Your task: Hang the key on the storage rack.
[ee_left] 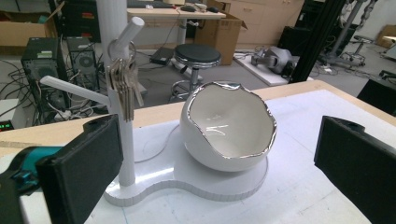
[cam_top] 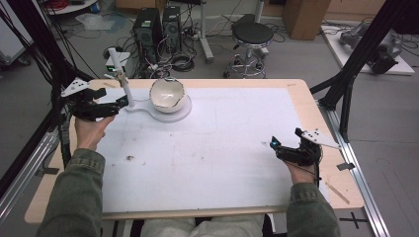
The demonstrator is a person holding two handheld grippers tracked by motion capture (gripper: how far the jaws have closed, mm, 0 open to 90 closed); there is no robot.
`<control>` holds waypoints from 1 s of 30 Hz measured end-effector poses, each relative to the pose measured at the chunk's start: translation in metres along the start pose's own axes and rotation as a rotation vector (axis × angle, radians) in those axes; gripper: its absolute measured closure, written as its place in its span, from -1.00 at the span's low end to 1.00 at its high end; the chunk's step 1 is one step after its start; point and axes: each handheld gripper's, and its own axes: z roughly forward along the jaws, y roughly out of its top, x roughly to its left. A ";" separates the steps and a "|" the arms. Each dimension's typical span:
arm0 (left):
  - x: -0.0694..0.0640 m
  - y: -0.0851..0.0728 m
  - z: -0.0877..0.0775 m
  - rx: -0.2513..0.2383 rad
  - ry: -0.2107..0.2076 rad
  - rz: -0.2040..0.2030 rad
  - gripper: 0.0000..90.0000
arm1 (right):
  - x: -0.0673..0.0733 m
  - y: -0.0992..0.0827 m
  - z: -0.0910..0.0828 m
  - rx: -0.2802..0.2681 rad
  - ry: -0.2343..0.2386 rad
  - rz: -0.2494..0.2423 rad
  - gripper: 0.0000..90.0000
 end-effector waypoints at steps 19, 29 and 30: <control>-0.004 -0.026 -0.010 0.021 0.051 0.016 -0.96 | 0.000 0.000 -0.001 0.002 -0.002 0.007 -0.99; -0.006 -0.039 -0.021 0.007 0.095 0.023 -0.96 | 0.000 0.000 -0.001 0.002 -0.002 0.006 -0.99; -0.006 -0.043 -0.022 0.011 0.109 0.029 -0.96 | 0.000 0.000 -0.001 0.002 -0.002 0.006 -0.99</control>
